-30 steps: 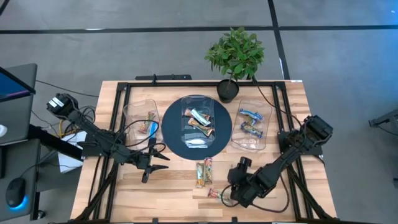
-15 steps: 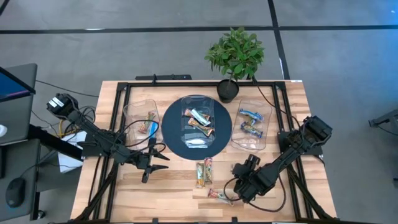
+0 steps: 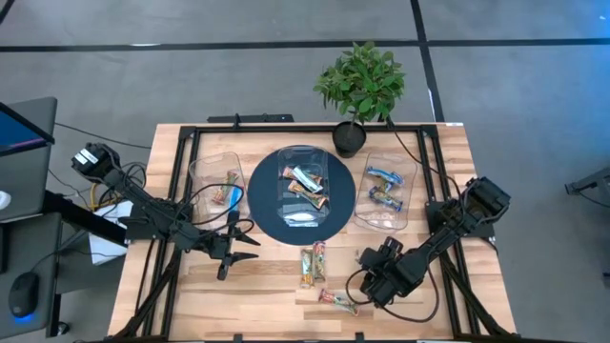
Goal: Pick and place Granola Bars by type
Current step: Put the yellow granola bar into the middle transparent bin
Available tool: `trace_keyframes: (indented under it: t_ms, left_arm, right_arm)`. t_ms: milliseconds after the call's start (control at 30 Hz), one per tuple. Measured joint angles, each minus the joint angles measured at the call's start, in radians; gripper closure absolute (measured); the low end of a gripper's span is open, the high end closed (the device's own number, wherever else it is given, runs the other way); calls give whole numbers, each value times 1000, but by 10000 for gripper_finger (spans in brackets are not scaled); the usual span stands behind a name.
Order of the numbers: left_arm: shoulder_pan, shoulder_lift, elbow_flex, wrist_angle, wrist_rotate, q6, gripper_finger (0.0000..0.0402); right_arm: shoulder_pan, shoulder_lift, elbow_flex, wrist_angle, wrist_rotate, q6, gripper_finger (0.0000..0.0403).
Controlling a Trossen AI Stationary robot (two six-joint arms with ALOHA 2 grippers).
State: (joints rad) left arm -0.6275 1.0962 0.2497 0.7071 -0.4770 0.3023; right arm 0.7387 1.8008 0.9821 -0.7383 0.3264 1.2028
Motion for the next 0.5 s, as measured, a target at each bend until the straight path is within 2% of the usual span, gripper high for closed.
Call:
trace_keyframes:
  t_ms: [167,400,500]
  left_arm:
    - [0,0,0,0,0,0,260]
    - [0,0,0,0,0,0,260]
    - [0,0,0,0,0,0,260]
  right_arm:
    - [0,1,-2,33,-5,-70,188]
    - [1,2,-2,66,-19,-96,285]
    - [0,2,-3,91,-22,-132,315]
